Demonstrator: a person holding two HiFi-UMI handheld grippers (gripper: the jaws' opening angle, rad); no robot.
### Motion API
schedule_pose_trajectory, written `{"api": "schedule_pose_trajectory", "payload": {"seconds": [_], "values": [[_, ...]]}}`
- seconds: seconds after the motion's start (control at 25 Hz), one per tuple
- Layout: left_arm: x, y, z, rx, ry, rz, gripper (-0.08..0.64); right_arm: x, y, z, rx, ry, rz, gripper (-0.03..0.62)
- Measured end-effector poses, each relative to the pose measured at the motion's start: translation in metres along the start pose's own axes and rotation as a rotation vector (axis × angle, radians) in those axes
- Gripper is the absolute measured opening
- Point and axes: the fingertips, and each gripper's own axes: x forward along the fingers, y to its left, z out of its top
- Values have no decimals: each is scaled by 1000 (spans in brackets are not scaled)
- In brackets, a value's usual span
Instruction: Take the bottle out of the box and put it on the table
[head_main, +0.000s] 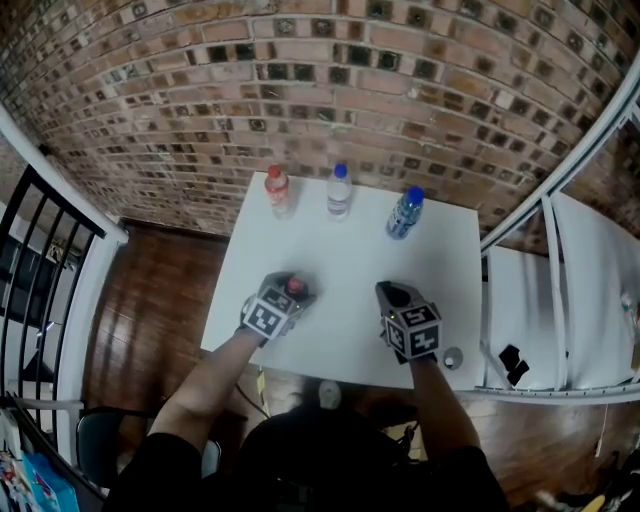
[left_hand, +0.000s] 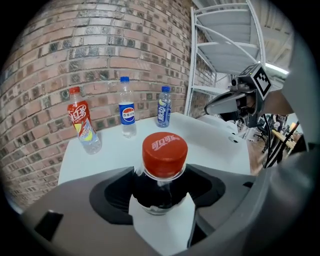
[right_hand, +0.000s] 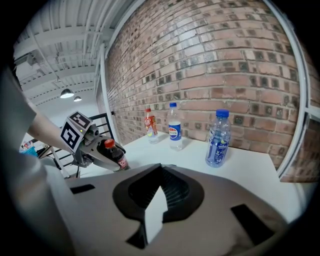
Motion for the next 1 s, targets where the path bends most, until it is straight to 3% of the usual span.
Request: {"api": "schedule_pose_trajectory", "payload": {"seconds": [0.16,0.28,0.44,0.64,0.8,1.0], "values": [[-2,-1,6,-12,-53,12,310,1,4,-1,-6,2,8,0],[-1,-1,3,-10,-30,27,316,-2,5,2,-12,-2,4,0],[-5,2,13,17,-33,59,376,-7,6,14,-18,-26,-8,0],[-26,0,36,-47,-107,7,376,-19,13,24,-34,-53,-15,0],[-65,7,67,-84,-215,9,357,-42,12,35,-18,-127,-51,0],[-146,35,103,-86,-469,144,195,-86,13,55,-4,-251,-76,0]]}}
